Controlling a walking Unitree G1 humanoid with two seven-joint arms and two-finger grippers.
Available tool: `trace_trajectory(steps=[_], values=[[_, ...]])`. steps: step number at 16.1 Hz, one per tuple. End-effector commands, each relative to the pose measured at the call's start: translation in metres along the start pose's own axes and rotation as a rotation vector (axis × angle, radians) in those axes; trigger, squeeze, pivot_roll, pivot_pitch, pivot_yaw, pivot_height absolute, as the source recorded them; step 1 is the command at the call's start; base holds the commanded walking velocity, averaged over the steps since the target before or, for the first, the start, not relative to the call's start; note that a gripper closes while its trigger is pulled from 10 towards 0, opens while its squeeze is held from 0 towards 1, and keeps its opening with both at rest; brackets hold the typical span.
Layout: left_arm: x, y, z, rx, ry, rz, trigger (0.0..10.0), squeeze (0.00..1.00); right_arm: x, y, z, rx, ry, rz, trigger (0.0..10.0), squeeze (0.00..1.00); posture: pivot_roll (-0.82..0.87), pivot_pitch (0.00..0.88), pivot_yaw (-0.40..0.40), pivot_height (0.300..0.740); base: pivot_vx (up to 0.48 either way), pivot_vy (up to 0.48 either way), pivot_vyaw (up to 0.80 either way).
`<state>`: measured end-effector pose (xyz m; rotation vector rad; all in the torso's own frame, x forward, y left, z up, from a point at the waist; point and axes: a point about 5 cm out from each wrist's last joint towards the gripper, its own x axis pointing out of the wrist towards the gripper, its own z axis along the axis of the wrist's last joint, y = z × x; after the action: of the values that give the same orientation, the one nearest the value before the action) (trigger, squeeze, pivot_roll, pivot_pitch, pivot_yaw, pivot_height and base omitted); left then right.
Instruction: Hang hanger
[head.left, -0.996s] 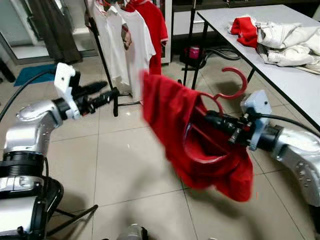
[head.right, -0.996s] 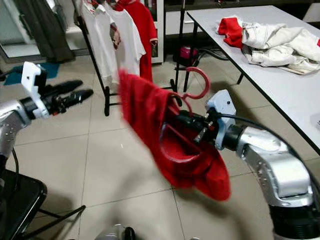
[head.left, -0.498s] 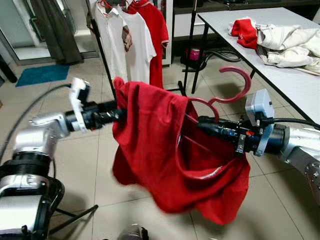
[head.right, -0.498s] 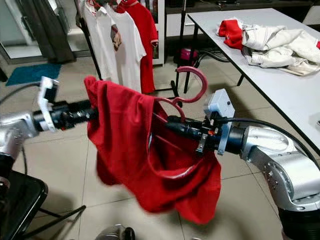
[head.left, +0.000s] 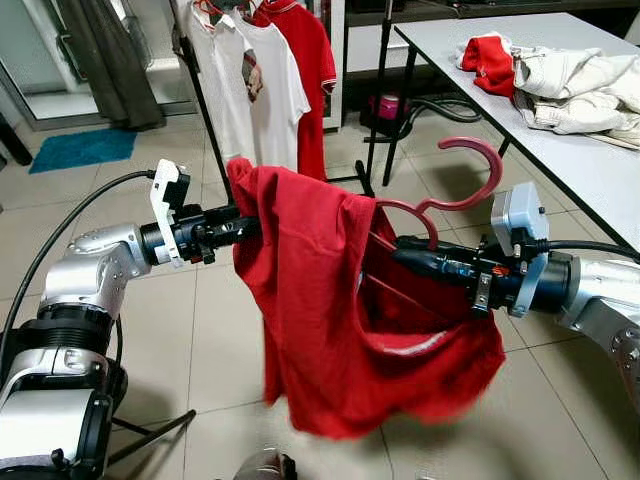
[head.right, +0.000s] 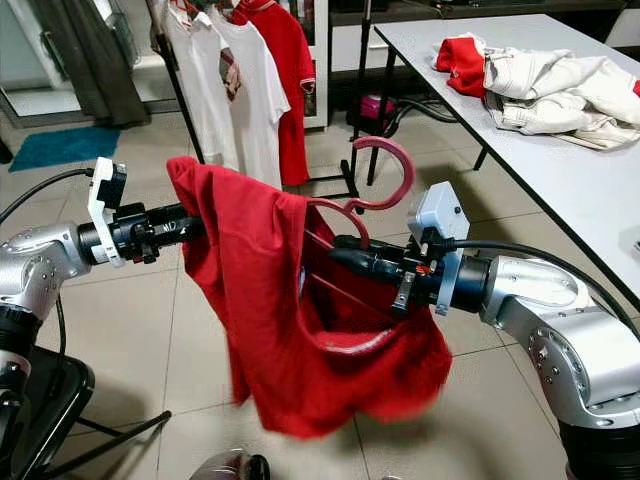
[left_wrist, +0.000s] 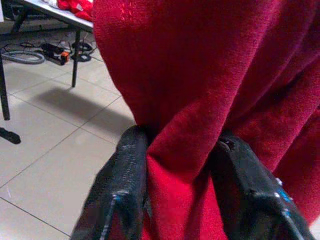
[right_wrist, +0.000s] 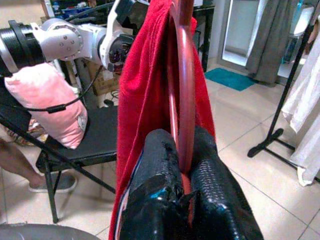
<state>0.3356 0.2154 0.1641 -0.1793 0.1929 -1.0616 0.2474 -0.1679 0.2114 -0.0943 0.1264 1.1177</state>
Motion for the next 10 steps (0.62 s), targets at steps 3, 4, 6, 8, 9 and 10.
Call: trace_trajectory(steps=[3,4,6,8,9,10], values=[[-0.002,0.002,0.005,0.022,-0.022,0.019,0.0,0.00,-0.002,0.000,0.007,-0.022,-0.021,0.000,10.0,0.00,0.04,0.018,0.073,0.740,0.000,0.000,0.00],[-0.002,0.002,0.005,0.021,-0.022,0.022,0.0,0.00,-0.002,0.000,0.007,-0.021,-0.021,-0.001,10.0,0.00,0.04,0.018,0.073,0.740,0.000,0.000,0.00],[-0.003,0.004,0.006,0.019,-0.031,0.036,0.0,0.00,-0.002,0.000,0.007,-0.022,-0.018,0.000,10.0,0.00,0.04,0.018,0.073,0.740,0.000,0.000,0.00],[-0.003,0.007,0.008,0.016,-0.059,0.079,0.0,0.00,-0.002,0.001,0.007,-0.020,-0.015,0.004,10.0,0.00,0.04,0.019,0.072,0.740,0.000,0.000,0.00],[-0.003,0.010,0.010,0.017,-0.075,0.107,0.0,0.00,-0.002,0.001,0.007,-0.020,-0.014,0.003,10.0,0.00,0.03,0.019,0.073,0.740,0.000,0.000,0.00],[-0.004,0.013,0.012,0.010,-0.095,0.146,0.0,0.00,-0.002,0.001,0.007,-0.020,-0.011,0.002,10.0,0.00,0.03,0.019,0.072,0.740,0.000,0.000,0.00]])
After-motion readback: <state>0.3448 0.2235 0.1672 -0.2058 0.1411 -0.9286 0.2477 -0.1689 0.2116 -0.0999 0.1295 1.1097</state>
